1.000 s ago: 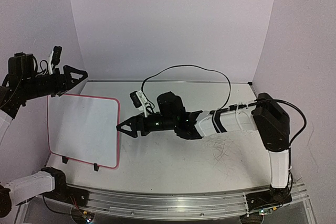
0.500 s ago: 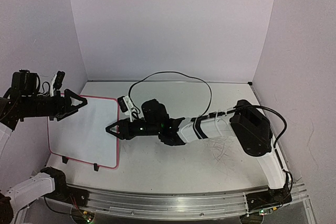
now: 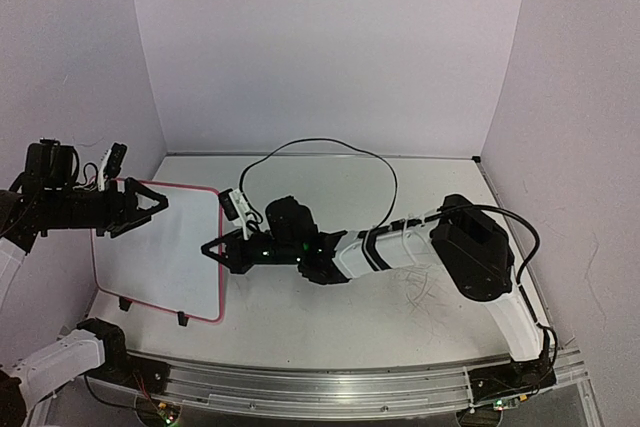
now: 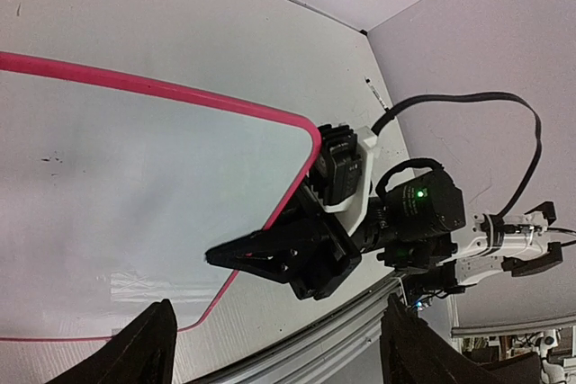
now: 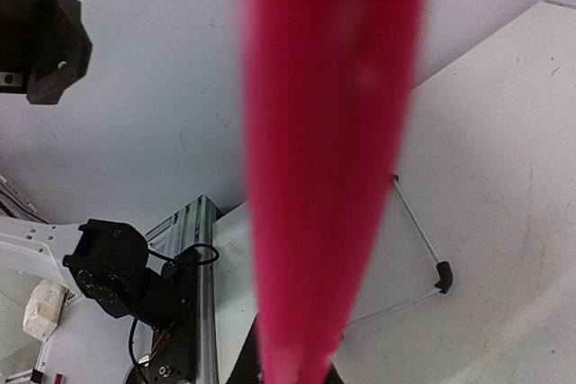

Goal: Write a sentence on the whiteboard
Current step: Move the whiteboard to the center of the board.

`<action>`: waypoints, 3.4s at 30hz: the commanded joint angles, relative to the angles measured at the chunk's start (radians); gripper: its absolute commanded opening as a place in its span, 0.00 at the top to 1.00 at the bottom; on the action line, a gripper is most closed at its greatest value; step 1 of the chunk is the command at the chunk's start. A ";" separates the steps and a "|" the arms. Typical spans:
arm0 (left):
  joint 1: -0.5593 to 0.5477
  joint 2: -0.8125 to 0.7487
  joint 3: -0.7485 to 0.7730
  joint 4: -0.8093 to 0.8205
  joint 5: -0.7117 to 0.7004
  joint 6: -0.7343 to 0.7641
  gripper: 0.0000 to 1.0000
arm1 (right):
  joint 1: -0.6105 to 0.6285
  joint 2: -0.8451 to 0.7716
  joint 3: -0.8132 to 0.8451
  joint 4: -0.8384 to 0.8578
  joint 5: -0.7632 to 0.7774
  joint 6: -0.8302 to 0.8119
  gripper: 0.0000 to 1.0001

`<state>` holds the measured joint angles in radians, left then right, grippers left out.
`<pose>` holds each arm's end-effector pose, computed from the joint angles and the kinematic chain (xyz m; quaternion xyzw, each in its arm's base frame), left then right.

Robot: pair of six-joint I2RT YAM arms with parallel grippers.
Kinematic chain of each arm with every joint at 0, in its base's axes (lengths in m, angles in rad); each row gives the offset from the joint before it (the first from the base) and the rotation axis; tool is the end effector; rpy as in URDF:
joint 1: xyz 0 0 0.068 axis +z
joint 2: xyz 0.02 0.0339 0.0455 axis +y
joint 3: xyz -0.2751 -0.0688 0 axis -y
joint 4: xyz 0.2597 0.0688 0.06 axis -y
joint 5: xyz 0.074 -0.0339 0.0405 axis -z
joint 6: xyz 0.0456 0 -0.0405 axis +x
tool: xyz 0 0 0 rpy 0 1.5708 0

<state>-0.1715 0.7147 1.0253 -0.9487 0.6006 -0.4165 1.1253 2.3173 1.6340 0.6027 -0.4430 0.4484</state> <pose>0.1245 -0.0477 0.3638 0.0277 0.8631 -0.3773 0.3345 0.2241 0.5146 0.1887 -0.3786 0.6269 0.5824 0.3527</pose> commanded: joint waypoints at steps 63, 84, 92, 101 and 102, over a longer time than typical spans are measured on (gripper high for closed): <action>-0.632 0.885 -0.213 0.762 -0.819 -0.165 0.75 | -0.406 0.037 0.074 -0.176 -0.362 -0.256 1.00; -0.978 1.447 0.477 0.824 -0.933 -0.469 1.00 | -0.813 -0.265 -0.268 -0.821 -0.711 -0.910 1.00; -1.050 1.640 0.802 0.781 -0.948 -0.543 1.00 | -0.871 -0.331 -0.351 -0.853 -0.700 -0.883 1.00; -1.068 1.612 0.802 0.781 -0.964 -0.453 0.62 | -0.903 -0.306 -0.330 -0.886 -0.735 -0.893 1.00; -1.068 1.581 0.772 0.782 -0.972 -0.423 0.55 | -0.903 -0.303 -0.327 -0.891 -0.732 -0.893 1.00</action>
<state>-1.2023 2.3791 1.7969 -0.3394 -0.4388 -0.9243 0.1979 1.9682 1.3220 -0.1287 -1.3400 -0.3847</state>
